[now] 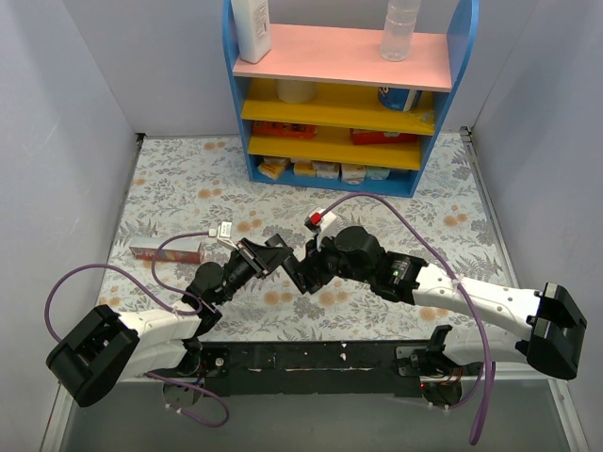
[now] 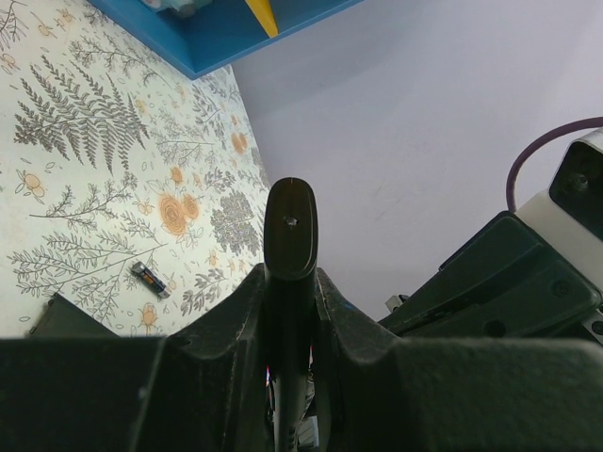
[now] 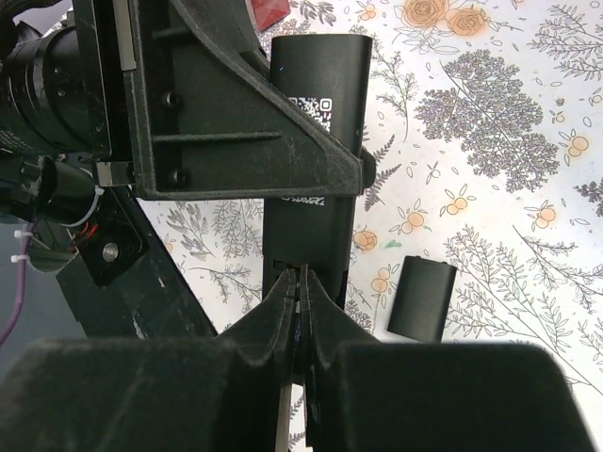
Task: Load the batteries into the remote control
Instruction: Load the battery into the remote control.
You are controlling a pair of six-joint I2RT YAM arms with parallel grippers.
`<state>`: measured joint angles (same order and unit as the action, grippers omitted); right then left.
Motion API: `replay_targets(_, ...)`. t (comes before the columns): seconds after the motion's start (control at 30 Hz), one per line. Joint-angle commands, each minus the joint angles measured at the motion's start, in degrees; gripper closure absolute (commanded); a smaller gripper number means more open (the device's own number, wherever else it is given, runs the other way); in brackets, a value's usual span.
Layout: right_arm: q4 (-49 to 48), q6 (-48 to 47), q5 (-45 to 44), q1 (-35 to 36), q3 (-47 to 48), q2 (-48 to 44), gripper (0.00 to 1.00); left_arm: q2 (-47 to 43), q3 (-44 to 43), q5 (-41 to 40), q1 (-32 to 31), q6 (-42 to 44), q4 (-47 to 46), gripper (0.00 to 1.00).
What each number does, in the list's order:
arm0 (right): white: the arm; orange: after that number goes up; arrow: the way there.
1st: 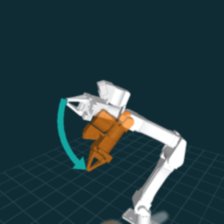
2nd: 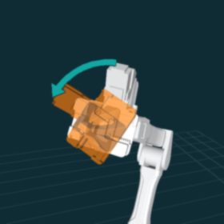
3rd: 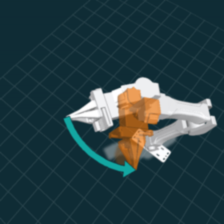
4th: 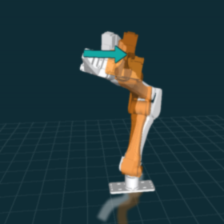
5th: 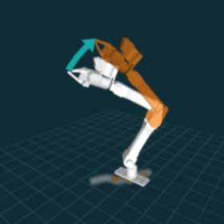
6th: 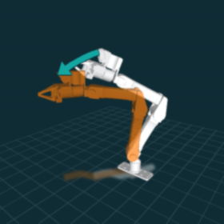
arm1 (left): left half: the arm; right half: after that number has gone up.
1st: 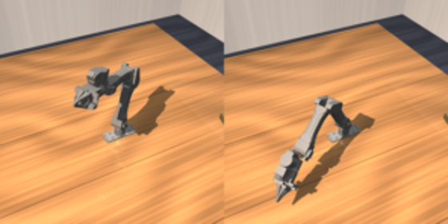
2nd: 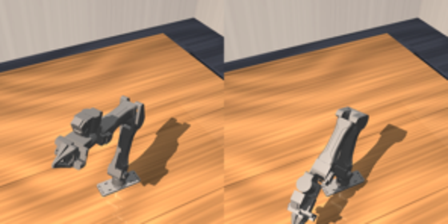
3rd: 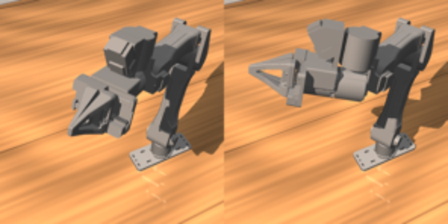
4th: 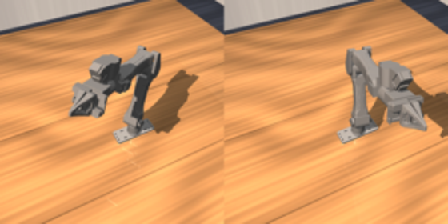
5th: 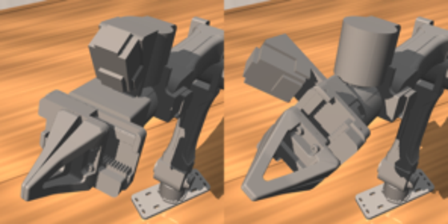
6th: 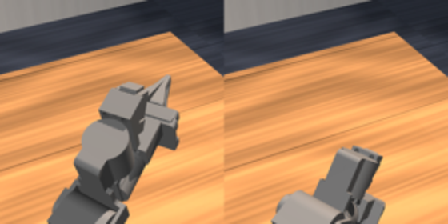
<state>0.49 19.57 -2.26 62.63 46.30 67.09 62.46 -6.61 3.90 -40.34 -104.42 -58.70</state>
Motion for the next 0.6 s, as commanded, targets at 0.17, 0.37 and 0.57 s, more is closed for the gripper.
replay_targets(0.17,-1.81,-1.38,4.81,-0.14,0.98,1.2,0.95,-0.84,-1.47,0.23,-0.18,-0.61,-1.42,1.0)
replay_targets(0.37,-2.51,-1.99,4.81,-0.14,0.02,1.64,0.98,-1.02,-1.74,0.41,-0.27,-1.31,-1.68,1.0)
replay_targets(0.57,-5.23,-2.87,5.69,-0.14,-2.62,1.64,0.99,-1.28,-2.0,0.14,-0.18,-3.94,-2.21,1.0)
